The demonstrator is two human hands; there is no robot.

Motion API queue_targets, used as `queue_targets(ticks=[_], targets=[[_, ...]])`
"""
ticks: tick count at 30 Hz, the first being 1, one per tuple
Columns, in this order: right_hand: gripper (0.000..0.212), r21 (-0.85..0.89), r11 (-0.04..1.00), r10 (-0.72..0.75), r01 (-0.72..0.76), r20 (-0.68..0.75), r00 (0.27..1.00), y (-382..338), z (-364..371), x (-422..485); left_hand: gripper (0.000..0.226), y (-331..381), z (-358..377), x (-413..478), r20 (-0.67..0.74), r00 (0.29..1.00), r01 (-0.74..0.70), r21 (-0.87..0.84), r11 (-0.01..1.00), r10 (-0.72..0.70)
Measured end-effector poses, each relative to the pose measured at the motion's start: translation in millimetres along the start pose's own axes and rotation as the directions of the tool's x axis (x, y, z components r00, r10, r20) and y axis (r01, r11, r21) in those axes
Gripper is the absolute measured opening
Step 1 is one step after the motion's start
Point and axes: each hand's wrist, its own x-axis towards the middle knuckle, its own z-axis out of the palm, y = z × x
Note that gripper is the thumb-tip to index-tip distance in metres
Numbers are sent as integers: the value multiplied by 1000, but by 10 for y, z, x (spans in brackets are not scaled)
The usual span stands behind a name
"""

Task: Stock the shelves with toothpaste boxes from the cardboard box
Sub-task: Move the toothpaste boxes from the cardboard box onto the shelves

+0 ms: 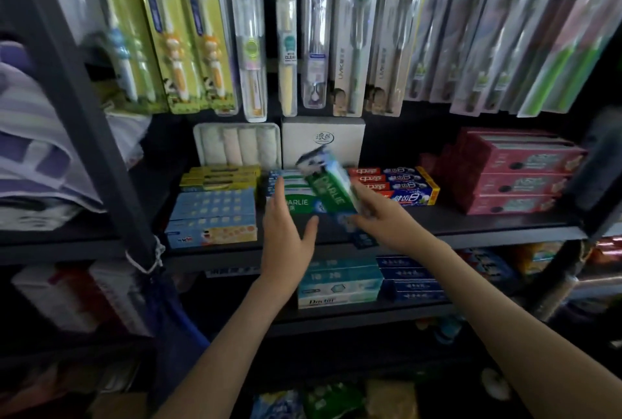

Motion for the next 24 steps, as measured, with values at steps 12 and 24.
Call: queue_targets(ticks=[12, 24], targets=[[45, -572, 819, -92, 52, -41, 995, 65, 496, 370, 68, -382, 297, 26, 332, 943, -249, 684, 686, 12], [69, -519, 852, 17, -59, -86, 996, 363, 459, 256, 79, -334, 331, 334, 485, 872, -250, 560, 790, -68]])
